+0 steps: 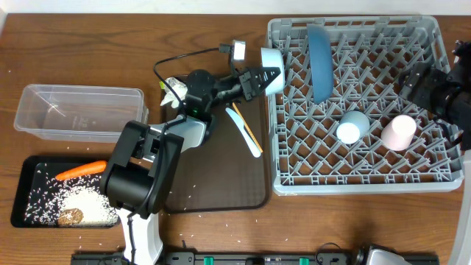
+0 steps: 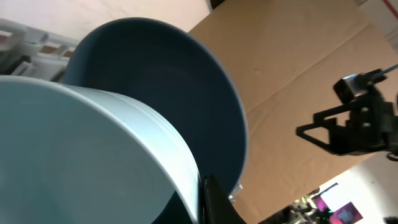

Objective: Sort waste into correct bins and load items into the dishwasher rack
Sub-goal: 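Lower the bowl into the rack's front-left slots and release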

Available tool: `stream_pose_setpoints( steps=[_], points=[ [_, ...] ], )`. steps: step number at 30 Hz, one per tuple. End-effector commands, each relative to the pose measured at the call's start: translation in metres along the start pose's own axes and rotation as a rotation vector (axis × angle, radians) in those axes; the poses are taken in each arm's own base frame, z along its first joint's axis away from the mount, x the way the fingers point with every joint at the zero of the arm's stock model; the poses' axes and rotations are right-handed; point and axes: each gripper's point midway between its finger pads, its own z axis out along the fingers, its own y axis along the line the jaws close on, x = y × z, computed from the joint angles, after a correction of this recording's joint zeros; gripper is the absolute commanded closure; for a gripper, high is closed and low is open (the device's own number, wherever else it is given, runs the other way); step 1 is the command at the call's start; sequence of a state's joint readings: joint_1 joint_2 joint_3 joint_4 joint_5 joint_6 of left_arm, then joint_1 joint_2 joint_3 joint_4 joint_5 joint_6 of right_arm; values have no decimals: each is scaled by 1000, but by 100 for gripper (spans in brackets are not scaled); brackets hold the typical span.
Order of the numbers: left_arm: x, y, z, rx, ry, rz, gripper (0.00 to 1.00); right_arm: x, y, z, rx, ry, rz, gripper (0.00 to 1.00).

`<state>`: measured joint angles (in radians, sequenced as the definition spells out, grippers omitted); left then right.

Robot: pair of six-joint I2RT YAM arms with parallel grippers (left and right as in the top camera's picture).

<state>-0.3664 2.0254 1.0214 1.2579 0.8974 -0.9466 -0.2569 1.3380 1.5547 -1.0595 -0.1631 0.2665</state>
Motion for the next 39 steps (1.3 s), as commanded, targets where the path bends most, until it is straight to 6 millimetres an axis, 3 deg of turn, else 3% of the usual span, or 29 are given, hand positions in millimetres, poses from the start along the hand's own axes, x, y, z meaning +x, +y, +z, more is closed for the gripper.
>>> stream_pose_setpoints(
  steps=[1, 6, 14, 27, 39],
  points=[
    [-13, -6, 5, 1, -39, 136, 94, 2, -3, 2, 10, 13, -6, 17],
    [-8, -1, 8, -22, -31, 148, 94, 6, -5, 3, 16, 34, -3, 17],
    [15, -19, 27, 26, 14, 210, 94, 9, -7, 9, 25, 55, 1, 17],
    [-1, -5, 27, -59, -74, 223, 93, 10, -7, 10, 26, 62, 2, 17],
    [21, -8, 40, -44, -30, 204, 94, 13, -8, 10, 30, 75, 4, 17]
  ],
)
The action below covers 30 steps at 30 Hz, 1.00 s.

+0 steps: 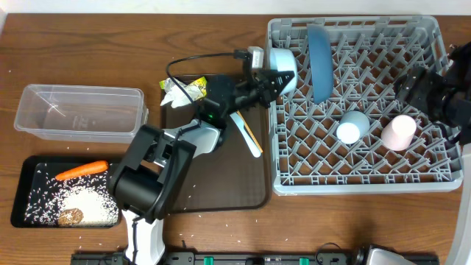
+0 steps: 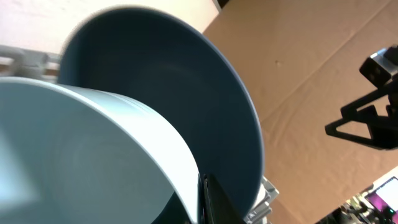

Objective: Sort waste into correct bins and load items into the dishwasher rack
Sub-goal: 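Lower the bowl into the rack's front-left slots and release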

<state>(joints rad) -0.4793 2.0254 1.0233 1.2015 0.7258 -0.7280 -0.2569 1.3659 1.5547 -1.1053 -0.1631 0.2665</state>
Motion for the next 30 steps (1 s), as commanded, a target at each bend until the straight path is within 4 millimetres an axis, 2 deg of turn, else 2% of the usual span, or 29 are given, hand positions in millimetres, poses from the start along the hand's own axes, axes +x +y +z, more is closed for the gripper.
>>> stream_pose_setpoints(
  steps=[1, 11, 13, 15, 16, 23, 25, 28, 30],
  points=[
    [0, -3, 8, 11, 1, 32, 94, 1, -3, 1, 12, 8, -7, 17],
    [12, 11, 7, -25, 38, 11, 94, 2, -4, 1, 13, 12, -7, 18],
    [10, 13, 5, -25, 39, 10, 84, 2, -4, 1, 13, 13, -6, 17],
    [8, 16, 2, -24, 40, 7, 63, 2, -4, 1, 14, 13, -7, 18],
    [6, 17, 0, -22, 43, 7, 60, 2, -4, 1, 14, 13, -7, 17],
    [-5, 29, -11, -39, 29, -36, 58, 2, -4, 1, 17, 11, -7, 17],
    [-5, 33, -14, -47, 37, -45, 51, 2, -4, 1, 17, 12, -7, 17],
    [5, 53, -21, -117, 76, -112, 42, 3, -5, 1, 18, 15, -6, 17],
    [13, 67, -28, -169, 109, -167, 42, 4, -5, 1, 19, 17, -6, 17]
  ],
)
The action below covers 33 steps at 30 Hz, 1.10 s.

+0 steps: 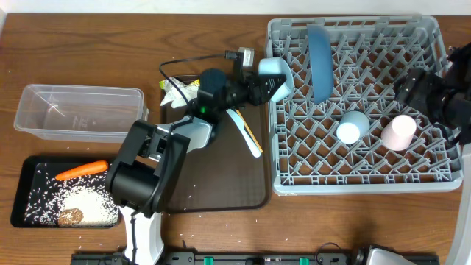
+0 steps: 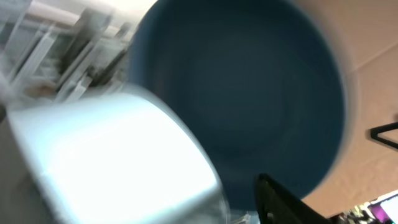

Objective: Sort waste into correct bins and load items into the dishwasher rack
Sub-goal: 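Lower the bowl into the rack's front-left slots and release, then move the left gripper to the brown tray and grasp the tissue and wrapper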

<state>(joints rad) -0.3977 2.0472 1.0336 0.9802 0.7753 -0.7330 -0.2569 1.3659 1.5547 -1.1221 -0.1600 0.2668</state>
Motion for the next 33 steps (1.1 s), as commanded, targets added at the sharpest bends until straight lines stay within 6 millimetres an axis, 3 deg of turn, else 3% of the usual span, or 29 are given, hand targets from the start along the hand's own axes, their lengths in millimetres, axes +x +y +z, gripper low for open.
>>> stream_pose_setpoints(
  steps=[1, 4, 5, 7, 8, 16, 22, 29, 33],
  points=[
    [-2, 17, -5, -43, 20, -38, 41, 0, -3, 1, 11, 2, -9, 17],
    [2, 28, -10, -73, 40, -75, 40, 0, -3, 1, 11, 2, -9, 17],
    [0, 29, -12, -73, 39, -76, 34, 0, -3, 1, 11, 2, -9, 18],
    [-2, 32, -15, -76, 36, -79, 8, 0, -3, 1, 11, 3, -9, 17],
    [-4, 33, -16, -76, 34, -80, 2, 0, -3, 1, 11, 3, -8, 18],
    [-7, 43, -25, -95, 37, -104, 2, 0, -3, 1, 11, 3, -8, 17],
    [-20, 30, -30, -76, 27, -18, 2, 0, -3, 1, 11, 3, -9, 17],
    [-31, 32, -62, -278, 70, 41, 2, 0, -3, 1, 11, 3, -9, 17],
    [-40, 16, -77, -356, 79, 142, 2, 0, -3, 1, 11, 3, -9, 17]
  ],
)
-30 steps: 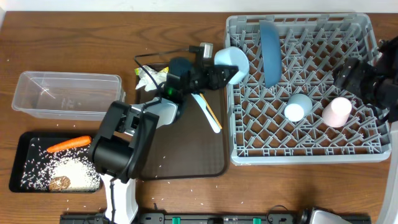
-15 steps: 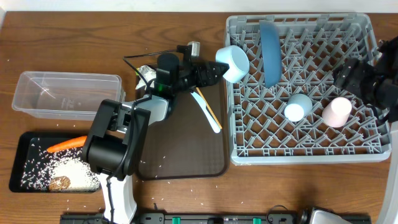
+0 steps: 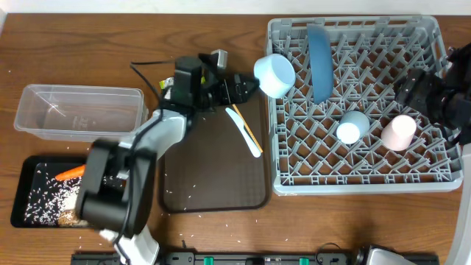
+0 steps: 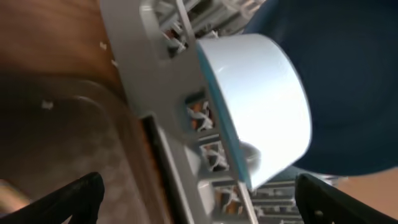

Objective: Sort waste into correct bins and load items into the dishwasher rack
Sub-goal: 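Move the left gripper to the brown tray and grasp the tissue and wrapper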

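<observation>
A light blue cup point(image 3: 274, 75) lies tilted at the left edge of the grey dishwasher rack point(image 3: 441, 184), next to an upright dark blue plate point(image 3: 319, 51). My left gripper point(image 3: 239, 85) is open just left of the cup and holds nothing. The left wrist view shows the same cup point(image 4: 261, 106) on the rack wall point(image 4: 155, 93), in front of the plate point(image 4: 354, 74). My left gripper point(image 4: 199, 208) has its fingertips point(image 4: 71, 199) spread wide below the cup. My right gripper point(image 3: 413, 81) hovers over the rack's right side; its jaws are unclear.
A second light blue cup point(image 3: 353, 126) and a pink cup point(image 3: 399, 132) sit in the rack. The brown tray point(image 3: 213, 169) carries a white utensil point(image 3: 244, 132) and an orange stick. At the left are a clear bin point(image 3: 81, 110) and a black tray point(image 3: 29, 202) with rice and a carrot point(image 3: 68, 174).
My left gripper has let go of the light blue cup and now sits further left, open. The cup stays tilted at the rack's left edge. The right arm has not moved.
My left gripper was shut on the light blue cup at the rack's left wall. Then it held the cup further over the rack beside the plate, then at the rack's left edge. Now the cup rests there and the gripper is open.
</observation>
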Available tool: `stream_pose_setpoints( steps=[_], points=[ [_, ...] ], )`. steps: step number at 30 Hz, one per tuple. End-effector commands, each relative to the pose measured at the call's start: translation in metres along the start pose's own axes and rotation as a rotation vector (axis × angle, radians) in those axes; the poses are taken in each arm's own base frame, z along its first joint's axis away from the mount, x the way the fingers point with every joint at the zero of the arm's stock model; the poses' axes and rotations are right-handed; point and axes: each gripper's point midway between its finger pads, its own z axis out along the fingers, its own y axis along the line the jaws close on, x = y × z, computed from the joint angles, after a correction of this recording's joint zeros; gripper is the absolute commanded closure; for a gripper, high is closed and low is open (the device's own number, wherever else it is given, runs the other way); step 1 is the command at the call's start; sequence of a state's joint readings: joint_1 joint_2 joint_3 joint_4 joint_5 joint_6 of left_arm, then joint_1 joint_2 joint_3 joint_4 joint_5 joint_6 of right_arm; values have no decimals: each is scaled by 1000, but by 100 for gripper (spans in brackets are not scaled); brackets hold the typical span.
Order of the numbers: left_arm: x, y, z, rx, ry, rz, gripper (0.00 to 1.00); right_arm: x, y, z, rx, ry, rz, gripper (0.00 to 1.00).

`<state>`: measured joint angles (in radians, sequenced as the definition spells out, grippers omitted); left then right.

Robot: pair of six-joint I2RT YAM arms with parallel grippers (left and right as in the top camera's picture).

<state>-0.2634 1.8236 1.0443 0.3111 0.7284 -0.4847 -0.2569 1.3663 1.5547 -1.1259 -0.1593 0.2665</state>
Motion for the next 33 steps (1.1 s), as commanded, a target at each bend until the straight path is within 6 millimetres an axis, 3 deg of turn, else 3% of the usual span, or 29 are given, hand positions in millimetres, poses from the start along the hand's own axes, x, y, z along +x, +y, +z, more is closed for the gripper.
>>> stream_pose_setpoints(
  steps=[1, 5, 9, 14, 18, 22, 24, 27, 31, 33],
  points=[
    [-30, -23, -22, -57, -90, 206, 2, -1, -3, 0, 9, -1, -9, 17],
    [-30, -20, -37, -137, -87, 191, 2, -1, -3, 0, 9, -1, -8, 17],
    [-7, 3, -48, -274, 1, 153, 2, -1, -3, 0, 9, 0, -8, 17],
    [13, 31, -93, -581, 99, 171, 2, -1, -1, 1, 2, 1, -10, 18],
    [24, 24, -121, -684, 156, 202, 2, 0, 6, 1, -34, 5, -13, 20],
    [40, 8, -127, -632, 207, 188, 2, 5, 17, 1, -69, 22, -34, 20],
    [45, 9, -133, -651, 227, 180, 2, 8, 24, 2, -80, 30, -83, 21],
    [41, 21, -142, -736, 210, 183, 2, 14, 34, 2, -98, 43, -149, 21],
    [12, 46, -153, -915, 125, 282, 2, 18, 49, 3, -126, 44, -207, 20],
    [1, 56, -146, -943, 128, 380, 2, 19, 56, 3, -139, 39, -223, 20]
  ],
)
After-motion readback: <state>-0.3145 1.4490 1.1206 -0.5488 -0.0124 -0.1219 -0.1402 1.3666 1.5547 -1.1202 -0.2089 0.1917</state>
